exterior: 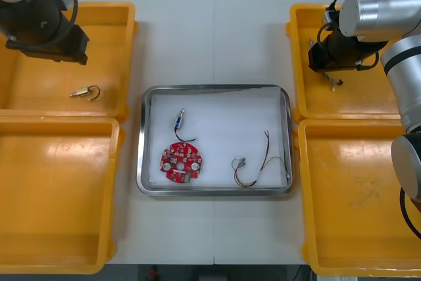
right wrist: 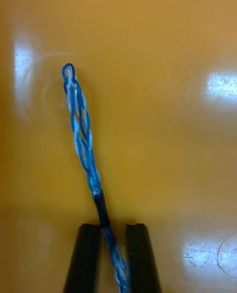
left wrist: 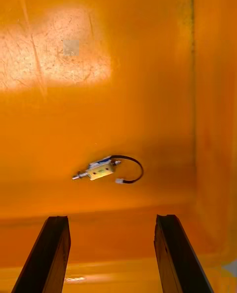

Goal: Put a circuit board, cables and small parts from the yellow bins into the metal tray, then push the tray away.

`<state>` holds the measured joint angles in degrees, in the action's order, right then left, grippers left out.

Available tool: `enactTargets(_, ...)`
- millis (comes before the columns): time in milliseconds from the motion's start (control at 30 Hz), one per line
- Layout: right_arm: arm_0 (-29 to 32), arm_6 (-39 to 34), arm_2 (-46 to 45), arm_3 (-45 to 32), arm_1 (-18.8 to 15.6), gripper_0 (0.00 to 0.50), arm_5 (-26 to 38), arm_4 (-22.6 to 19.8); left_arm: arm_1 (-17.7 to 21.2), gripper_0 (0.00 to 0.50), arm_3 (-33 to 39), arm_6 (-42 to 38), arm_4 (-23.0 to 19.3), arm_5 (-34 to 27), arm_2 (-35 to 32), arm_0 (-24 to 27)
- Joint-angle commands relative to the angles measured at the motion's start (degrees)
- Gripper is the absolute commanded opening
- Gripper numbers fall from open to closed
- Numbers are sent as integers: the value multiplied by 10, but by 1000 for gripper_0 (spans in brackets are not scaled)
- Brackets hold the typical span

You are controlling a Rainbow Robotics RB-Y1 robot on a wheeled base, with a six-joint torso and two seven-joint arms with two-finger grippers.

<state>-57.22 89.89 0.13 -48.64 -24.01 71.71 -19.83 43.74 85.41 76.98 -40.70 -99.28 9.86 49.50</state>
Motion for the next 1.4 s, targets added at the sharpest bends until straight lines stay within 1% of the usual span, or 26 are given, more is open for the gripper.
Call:
enactTargets(33, -11, 17, 15, 3, 6, 0, 5, -1, 34, 500, -37, 62, -16, 30, -14, 26)
enactTargets(133, -11, 21, 14, 2, 4, 0, 6, 9, 34, 500, -68, 114, -22, 48, -14, 26)
enactTargets(233, -11, 26, 4, -12, 2, 0, 25, 28, 34, 500, -98, 158, -42, 67, -8, 26)
enactTargets(333, -11, 27, -7, -53, -1, 0, 77, 45, 34, 500, -128, 203, -56, 98, 16, 26)
enactTargets(433, -11, 29, -11, -82, -5, 0, 117, 45, 34, 500, -140, 226, -58, 124, 40, 26)
enactTargets(533, -11, 31, -22, -128, -8, 0, 182, 44, 34, 500, -152, 260, -49, 159, 76, 26)
enactTargets(600, -11, 31, -24, -153, -10, 0, 213, 43, 34, 500, -158, 274, -49, 169, 86, 26)
enactTargets(733, -11, 30, -43, -214, -12, 0, 287, 41, 33, 500, -170, 310, -50, 177, 92, 24)
enactTargets(767, -10, 30, -44, -222, -13, 0, 296, 40, 33, 500, -170, 314, -50, 177, 92, 23)
enactTargets(933, -11, 30, -62, -287, -15, 0, 376, 35, 33, 500, -171, 337, -51, 198, 92, 5)
enactTargets(1067, -11, 28, -63, -329, -15, 0, 383, 30, 33, 500, -172, 338, -51, 218, 101, -3)
enactTargets(1167, -11, 31, -63, -359, -15, 0, 383, 15, 33, 500, -178, 338, -52, 231, 116, -5)
enactTargets(1233, -11, 30, -63, -379, -15, 0, 383, -15, 33, 500, -183, 339, -52, 235, 117, -5)
enactTargets(1267, -11, 30, -63, -386, -15, 0, 383, -22, 33, 500, -184, 339, -54, 234, 117, -6)
enactTargets(1400, -7, 33, -58, -429, -15, 0, 383, -74, 34, 500, -185, 340, -54, 238, 118, -14)
